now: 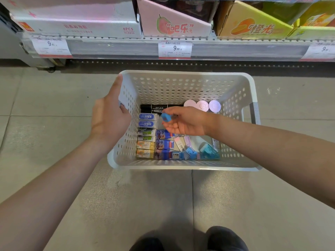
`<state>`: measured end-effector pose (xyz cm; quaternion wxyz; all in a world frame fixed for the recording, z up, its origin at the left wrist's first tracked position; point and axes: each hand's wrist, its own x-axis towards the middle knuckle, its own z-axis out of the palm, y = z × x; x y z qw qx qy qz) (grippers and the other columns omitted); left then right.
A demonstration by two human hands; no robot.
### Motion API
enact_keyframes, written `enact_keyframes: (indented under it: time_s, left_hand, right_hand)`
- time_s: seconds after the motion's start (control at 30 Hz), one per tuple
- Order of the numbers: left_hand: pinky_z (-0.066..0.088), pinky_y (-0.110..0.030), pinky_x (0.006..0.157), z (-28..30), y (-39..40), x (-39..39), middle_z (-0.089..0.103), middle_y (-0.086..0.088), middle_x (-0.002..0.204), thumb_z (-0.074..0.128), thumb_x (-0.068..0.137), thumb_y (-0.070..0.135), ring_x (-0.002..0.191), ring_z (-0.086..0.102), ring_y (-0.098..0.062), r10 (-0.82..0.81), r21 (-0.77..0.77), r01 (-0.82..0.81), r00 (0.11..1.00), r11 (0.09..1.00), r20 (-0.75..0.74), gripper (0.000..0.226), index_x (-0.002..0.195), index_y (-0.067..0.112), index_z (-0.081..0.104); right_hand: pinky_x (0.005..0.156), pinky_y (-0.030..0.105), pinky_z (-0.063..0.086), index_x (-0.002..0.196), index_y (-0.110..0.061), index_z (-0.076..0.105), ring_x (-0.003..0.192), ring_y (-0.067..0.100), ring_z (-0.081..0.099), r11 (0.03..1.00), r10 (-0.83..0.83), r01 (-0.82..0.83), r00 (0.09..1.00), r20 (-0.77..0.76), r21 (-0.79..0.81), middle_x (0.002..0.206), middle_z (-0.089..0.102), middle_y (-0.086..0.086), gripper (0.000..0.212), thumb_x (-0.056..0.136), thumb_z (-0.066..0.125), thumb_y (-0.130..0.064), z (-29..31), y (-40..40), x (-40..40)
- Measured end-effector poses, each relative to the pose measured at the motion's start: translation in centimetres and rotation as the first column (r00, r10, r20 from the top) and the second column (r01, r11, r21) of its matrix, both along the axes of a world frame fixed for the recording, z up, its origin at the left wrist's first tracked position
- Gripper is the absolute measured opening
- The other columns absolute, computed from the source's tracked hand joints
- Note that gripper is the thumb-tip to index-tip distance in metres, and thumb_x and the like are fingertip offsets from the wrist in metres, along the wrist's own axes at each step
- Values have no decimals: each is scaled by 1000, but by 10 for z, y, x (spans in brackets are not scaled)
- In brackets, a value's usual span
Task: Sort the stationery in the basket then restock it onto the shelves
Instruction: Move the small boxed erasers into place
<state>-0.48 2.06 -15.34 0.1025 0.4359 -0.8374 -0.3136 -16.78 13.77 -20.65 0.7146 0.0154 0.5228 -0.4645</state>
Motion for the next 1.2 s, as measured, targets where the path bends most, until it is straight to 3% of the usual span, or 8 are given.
enact_keyframes:
  time_s: [0.1,0.23,0.4,0.53,0.67,0.8,1.03,1.2]
  left_hand:
    - [34,-27,45,0,0,0,45,-4,64,42,91,-1,50,42,-15,-2,-9,2,1000,1000,4,71,152,27,20]
    - [48,-41,50,1,0,0,49,-8,66,42,91,0,52,47,-21,4,6,-4,1000,1000,4,71,152,28,20]
    - [45,-38,50,0,-1,0,51,-11,67,43,90,0,52,45,-19,-11,-8,11,1000,1000,0,71,152,26,21]
    - [38,-30,50,-1,-1,2,54,-15,71,43,90,0,52,42,-16,-24,-28,24,1000,999,7,70,152,24,21]
    - [35,-27,48,0,0,1,47,-5,67,43,92,-1,52,41,-13,-18,-19,18,1000,1000,5,69,152,24,21]
    - [37,-33,49,-1,-1,2,50,-12,67,43,91,0,51,40,-16,-28,-26,28,1000,999,4,69,152,24,22]
    - [30,-26,45,2,0,1,41,-4,60,43,91,-2,48,35,-14,-23,-24,22,1000,999,-6,70,152,23,21]
    - [30,-25,44,2,0,1,44,-5,62,43,91,-1,48,36,-14,-23,-15,23,1000,1000,-10,70,152,25,21]
  right_hand:
    - [53,17,53,93,-16,54,65,12,56,989,145,-141,969,-200,32,88,54,6,17,96,42,-5,0,-1,2]
    - [42,12,39,100,-16,54,54,8,42,949,308,-307,847,-434,74,75,47,2,12,94,48,-8,2,-1,5]
    - [65,21,41,124,-5,47,84,15,51,824,441,-513,315,-840,240,96,51,2,47,82,68,-11,-3,0,8]
    - [69,23,41,111,-6,58,84,16,53,844,364,-471,156,-918,255,94,57,4,33,81,68,-13,-7,-1,10]
    - [75,30,46,122,-8,56,95,30,59,772,385,-512,-96,-918,377,115,52,13,33,90,55,-17,-12,-6,12]
    - [70,32,48,118,-4,55,95,32,61,729,385,-485,-294,-875,483,118,50,15,33,85,55,3,-23,-15,12]
    - [76,33,48,116,-4,54,98,31,61,754,351,-463,-315,-882,466,114,58,15,33,84,55,3,-37,-23,13]
    - [75,36,52,115,-3,52,94,32,60,766,348,-482,-244,-905,424,116,53,15,36,80,60,3,-45,-21,15]
